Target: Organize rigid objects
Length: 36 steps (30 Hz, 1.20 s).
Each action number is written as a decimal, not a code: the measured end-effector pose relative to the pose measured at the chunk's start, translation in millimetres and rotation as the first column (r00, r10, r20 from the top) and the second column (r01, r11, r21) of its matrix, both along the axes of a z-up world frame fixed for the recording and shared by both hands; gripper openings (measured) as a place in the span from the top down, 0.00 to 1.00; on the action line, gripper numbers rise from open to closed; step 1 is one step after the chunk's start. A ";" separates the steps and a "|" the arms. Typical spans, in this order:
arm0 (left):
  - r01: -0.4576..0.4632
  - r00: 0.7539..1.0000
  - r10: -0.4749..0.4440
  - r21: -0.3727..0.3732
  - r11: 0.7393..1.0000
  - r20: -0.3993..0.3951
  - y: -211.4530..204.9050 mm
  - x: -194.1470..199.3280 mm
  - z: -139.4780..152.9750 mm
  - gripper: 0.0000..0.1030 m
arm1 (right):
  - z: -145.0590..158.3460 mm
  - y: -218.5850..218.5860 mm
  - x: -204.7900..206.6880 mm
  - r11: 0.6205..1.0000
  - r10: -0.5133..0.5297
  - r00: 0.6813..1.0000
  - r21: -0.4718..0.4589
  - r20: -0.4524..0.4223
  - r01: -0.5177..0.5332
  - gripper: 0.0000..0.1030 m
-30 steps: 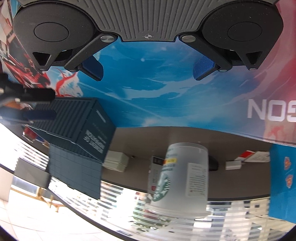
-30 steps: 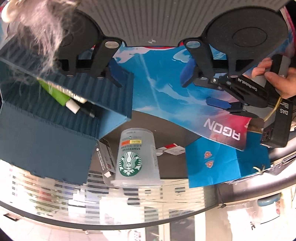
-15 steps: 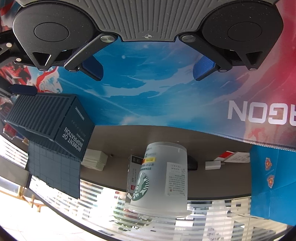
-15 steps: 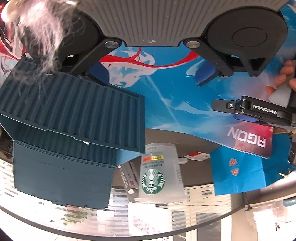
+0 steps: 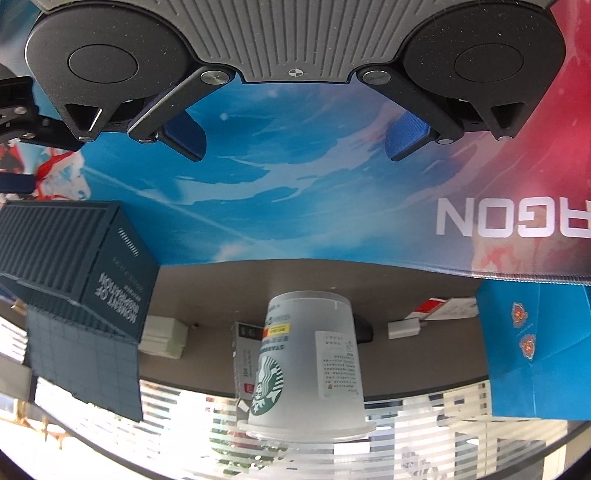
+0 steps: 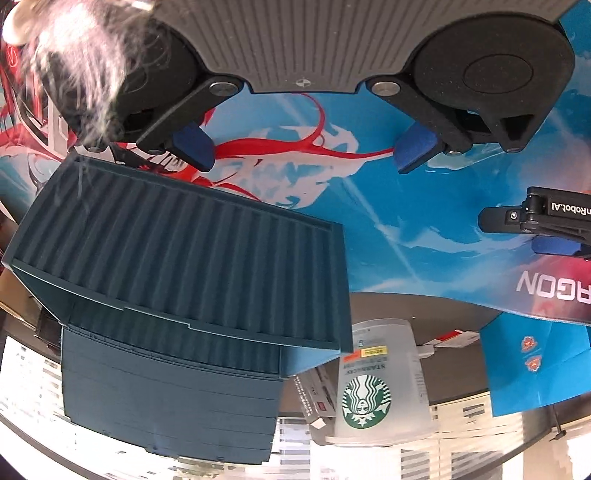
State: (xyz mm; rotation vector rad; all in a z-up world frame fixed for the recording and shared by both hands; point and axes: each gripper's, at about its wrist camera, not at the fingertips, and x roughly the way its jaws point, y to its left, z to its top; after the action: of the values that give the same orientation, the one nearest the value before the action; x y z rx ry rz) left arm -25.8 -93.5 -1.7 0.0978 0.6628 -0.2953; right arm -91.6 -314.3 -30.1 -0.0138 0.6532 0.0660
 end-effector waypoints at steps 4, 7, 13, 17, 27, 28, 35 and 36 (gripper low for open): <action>-0.028 1.000 0.028 0.024 0.999 0.000 -3.1 2.3 -0.7 0.00 | -0.1 0.2 2.6 1.000 -0.023 1.000 0.000 -0.001 0.023 0.00; -0.039 0.999 0.039 0.027 0.999 0.001 -3.4 3.7 -0.4 0.00 | -0.6 2.1 5.8 0.999 -0.041 0.999 0.000 -0.002 0.041 0.00; -0.041 0.999 0.041 0.031 0.999 0.002 -4.7 4.8 -0.7 0.00 | -1.2 2.7 7.1 0.999 -0.055 0.999 -0.002 0.000 0.055 0.00; -0.041 0.999 0.041 0.029 0.999 0.002 -5.4 4.1 -0.9 0.00 | -1.5 2.8 7.3 0.999 -0.053 0.999 -0.002 0.000 0.053 0.00; -0.041 0.999 0.041 0.029 0.999 0.001 -5.2 4.1 -0.9 0.00 | -1.7 2.5 7.4 0.999 -0.053 0.999 -0.002 0.000 0.053 0.00; -0.041 0.999 0.041 0.029 0.999 0.001 -5.2 4.2 -0.9 0.00 | -1.7 2.2 7.2 0.999 -0.053 0.999 -0.002 0.000 0.053 0.00; -0.042 0.999 0.042 0.029 0.999 0.001 -5.1 4.0 -1.1 0.00 | -1.7 1.7 7.1 0.999 -0.053 0.999 -0.002 0.000 0.053 0.00; -0.042 0.999 0.042 0.029 0.999 0.001 -5.4 3.9 -1.1 0.00 | -1.7 1.8 7.0 0.999 -0.053 0.999 -0.002 0.000 0.053 0.00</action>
State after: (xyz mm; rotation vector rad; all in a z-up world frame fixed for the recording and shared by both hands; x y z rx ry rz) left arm -21.9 -98.9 -2.8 0.1113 0.6680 -0.2458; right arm -84.6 -312.5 -31.7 0.0013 0.6537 0.0146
